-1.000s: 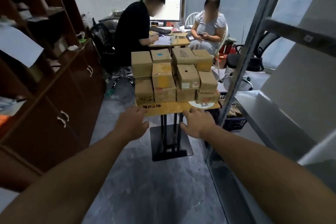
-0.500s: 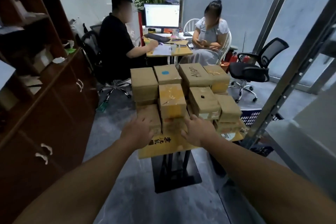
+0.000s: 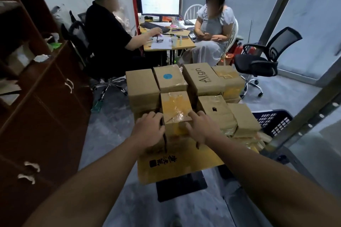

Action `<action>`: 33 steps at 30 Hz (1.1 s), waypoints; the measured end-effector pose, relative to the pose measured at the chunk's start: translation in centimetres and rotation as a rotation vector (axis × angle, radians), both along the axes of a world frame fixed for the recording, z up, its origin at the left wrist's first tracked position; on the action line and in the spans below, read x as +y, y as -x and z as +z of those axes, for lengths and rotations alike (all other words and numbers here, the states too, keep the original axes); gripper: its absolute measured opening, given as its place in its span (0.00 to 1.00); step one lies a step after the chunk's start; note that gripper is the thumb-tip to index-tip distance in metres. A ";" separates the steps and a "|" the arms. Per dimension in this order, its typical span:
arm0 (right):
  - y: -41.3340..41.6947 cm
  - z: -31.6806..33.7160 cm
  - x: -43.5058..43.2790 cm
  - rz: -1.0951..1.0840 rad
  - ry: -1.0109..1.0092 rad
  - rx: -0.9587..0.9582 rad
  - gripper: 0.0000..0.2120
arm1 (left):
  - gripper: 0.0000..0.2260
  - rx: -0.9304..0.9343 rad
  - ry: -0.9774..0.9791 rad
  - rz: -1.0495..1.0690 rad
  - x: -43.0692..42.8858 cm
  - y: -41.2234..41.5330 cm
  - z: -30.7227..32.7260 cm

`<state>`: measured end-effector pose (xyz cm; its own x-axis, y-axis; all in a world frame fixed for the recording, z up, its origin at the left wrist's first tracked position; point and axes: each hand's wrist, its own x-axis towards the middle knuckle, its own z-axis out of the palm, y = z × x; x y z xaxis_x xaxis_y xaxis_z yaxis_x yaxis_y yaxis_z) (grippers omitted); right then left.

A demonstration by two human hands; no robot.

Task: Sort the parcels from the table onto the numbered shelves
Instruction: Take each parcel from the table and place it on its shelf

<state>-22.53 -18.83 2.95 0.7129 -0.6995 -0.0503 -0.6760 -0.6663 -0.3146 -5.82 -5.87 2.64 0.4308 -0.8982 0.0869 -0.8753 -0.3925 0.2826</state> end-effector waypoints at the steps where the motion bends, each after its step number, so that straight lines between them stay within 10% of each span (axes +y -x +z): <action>1: -0.4 -0.3 -0.6 -0.012 -0.022 -0.019 0.23 | 0.17 0.010 0.006 0.003 -0.5 0.0 -0.2; 27: -2.7 -7.5 -3.6 -0.168 -0.732 -0.680 0.17 | 0.14 0.771 0.595 0.265 -3.2 -0.9 -4.3; 33: -2.4 -7.7 -3.7 -0.176 -0.813 -0.729 0.16 | 0.16 0.776 0.452 0.341 -2.8 -2.1 -6.1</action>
